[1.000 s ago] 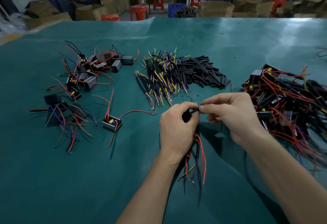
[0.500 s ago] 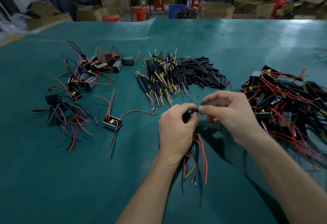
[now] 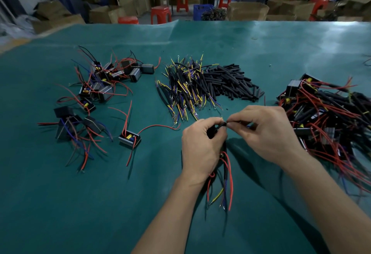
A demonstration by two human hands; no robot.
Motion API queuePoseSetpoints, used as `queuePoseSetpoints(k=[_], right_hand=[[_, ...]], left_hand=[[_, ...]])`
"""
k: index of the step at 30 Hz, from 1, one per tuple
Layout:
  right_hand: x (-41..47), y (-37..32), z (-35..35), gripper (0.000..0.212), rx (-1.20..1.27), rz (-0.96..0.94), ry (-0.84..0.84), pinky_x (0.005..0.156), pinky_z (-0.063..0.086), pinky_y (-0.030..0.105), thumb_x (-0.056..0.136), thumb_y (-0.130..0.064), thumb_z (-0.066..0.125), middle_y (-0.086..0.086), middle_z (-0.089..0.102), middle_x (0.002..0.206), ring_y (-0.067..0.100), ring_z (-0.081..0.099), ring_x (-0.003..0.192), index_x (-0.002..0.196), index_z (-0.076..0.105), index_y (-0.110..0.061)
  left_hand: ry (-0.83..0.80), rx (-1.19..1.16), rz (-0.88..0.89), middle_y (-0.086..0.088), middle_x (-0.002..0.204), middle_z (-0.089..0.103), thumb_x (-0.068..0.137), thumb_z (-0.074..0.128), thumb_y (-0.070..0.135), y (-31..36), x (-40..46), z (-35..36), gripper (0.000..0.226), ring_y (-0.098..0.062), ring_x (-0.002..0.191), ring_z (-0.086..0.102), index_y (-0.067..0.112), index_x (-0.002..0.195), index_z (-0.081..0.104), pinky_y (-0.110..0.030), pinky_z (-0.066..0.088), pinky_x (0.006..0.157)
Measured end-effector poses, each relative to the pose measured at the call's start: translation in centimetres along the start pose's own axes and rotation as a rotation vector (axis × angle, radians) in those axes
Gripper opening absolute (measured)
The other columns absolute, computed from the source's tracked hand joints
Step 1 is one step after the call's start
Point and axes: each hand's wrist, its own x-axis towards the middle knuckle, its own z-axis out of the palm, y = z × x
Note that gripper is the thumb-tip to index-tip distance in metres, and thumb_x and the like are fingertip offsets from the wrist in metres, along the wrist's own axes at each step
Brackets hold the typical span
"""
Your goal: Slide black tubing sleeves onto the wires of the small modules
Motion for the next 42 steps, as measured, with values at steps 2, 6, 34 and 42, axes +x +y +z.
queuePoseSetpoints(k=[2, 6, 34, 42], right_hand=[[-0.03, -0.14, 0.15, 0.005, -0.041, -0.004, -0.024, 0.063, 0.049, 0.029, 0.084, -0.013, 0.082, -0.005, 0.07, 0.074, 0.011, 0.061, 0.064, 0.085, 0.079, -0.017], [0.04, -0.05, 0.11, 0.006, -0.058, 0.085, -0.074, 0.064, 0.047, 0.023, 0.082, -0.014, 0.081, -0.007, 0.067, 0.07, 0.011, 0.059, 0.065, 0.08, 0.077, -0.017], [-0.21, -0.06, -0.1, 0.014, -0.038, 0.033, 0.01, 0.066, 0.059, 0.033, 0.075, -0.007, 0.087, -0.004, 0.076, 0.075, 0.012, 0.07, 0.066, 0.085, 0.082, -0.016], [-0.05, 0.29, -0.2, 0.006, -0.035, 0.014, -0.072, 0.067, 0.057, 0.04, 0.083, -0.017, 0.083, -0.005, 0.077, 0.081, 0.018, 0.071, 0.072, 0.088, 0.081, -0.019]], left_hand=[[-0.001, 0.01, 0.003, 0.004, 0.083, 0.076, 0.08, 0.067, 0.025, -0.15, -0.03, 0.04, 0.017, -0.014, 0.079, 0.069, 0.02, 0.09, 0.079, -0.04, 0.055, 0.08], [-0.004, 0.032, 0.028, 0.004, 0.085, 0.076, 0.079, 0.068, 0.024, -0.2, -0.13, 0.15, 0.017, -0.012, 0.079, 0.069, 0.021, 0.092, 0.079, -0.038, 0.055, 0.079], [-0.004, 0.041, 0.0, 0.002, 0.081, 0.074, 0.078, 0.066, 0.027, -0.11, 0.01, 0.03, 0.023, -0.016, 0.078, 0.067, 0.034, 0.099, 0.071, -0.04, 0.054, 0.079], [-0.011, 0.051, -0.017, 0.002, 0.082, 0.075, 0.079, 0.067, 0.024, -0.13, 0.1, -0.1, 0.017, -0.015, 0.079, 0.068, 0.025, 0.092, 0.077, -0.04, 0.054, 0.08]])
